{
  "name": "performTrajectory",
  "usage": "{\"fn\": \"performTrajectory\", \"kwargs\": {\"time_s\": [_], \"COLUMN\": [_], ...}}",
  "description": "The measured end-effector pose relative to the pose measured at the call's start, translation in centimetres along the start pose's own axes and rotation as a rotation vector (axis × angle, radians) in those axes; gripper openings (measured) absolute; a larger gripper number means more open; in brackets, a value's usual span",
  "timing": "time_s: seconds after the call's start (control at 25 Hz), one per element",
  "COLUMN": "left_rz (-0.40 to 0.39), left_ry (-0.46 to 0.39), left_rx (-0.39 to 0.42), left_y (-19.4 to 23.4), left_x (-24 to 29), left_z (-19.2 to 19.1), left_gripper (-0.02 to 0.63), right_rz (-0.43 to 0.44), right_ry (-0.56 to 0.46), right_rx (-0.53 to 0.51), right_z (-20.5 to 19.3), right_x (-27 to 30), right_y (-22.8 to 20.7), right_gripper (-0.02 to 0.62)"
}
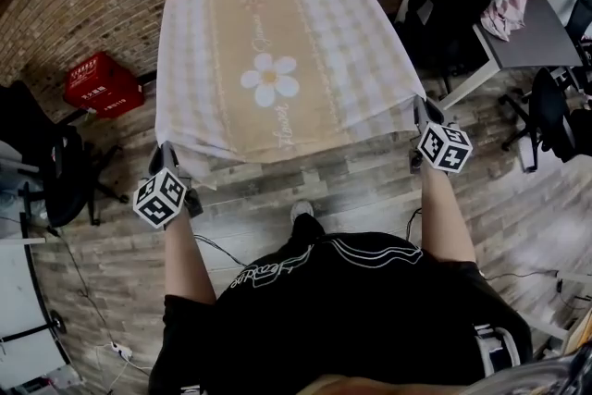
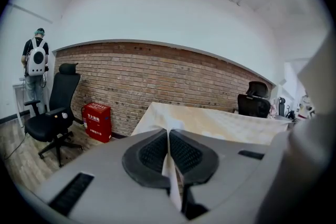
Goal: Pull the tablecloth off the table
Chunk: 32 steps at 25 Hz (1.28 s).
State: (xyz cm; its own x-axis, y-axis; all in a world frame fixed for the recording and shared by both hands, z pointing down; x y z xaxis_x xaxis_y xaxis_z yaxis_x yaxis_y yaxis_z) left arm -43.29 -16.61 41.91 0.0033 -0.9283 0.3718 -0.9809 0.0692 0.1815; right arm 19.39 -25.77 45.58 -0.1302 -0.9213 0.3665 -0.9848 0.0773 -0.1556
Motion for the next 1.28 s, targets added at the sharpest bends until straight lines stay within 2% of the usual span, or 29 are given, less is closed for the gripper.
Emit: {"fn": "performTrajectory", "kwargs": {"time_s": [0.4, 0.64, 1.28], "left_rz": [-0.012, -0.015, -0.010], "left_ry": [-0.017, -0.022, -0.022], "left_rx": [-0.020, -0.059, -0.062], "left_y": [-1.0, -1.5, -3.3], "left_x": [-2.6, -4.4, -9.2], "left_z": [-1.4, -2.4, -4.3], "left_gripper": [0.006, 0.006, 0.006], "right_rz": [0.014, 0.018, 0.027], "right_ry": [0.003, -0.001, -0.017], "right_rx": [0.003, -0.001, 0.007], "right_z": [-1.0, -1.4, -2.0], "right_x": [-2.2, -3.7, -8.3], "right_y": [-0.4, -0.9, -2.6], "right_gripper": [-0.003, -0.003, -0.003]}}
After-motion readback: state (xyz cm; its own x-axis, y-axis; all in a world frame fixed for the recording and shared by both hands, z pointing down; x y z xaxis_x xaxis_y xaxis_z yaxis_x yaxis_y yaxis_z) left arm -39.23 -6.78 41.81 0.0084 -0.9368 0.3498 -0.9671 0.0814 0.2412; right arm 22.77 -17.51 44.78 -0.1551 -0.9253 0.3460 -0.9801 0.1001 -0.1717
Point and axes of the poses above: the fingertips, and each gripper's own axes: x forward along the fingers, y to its left, z out of its top, the point moved 10 cm from there along -x, backward along the fingers, and after that the axes turned 6 degrees about -z, right-handed, at the moved point
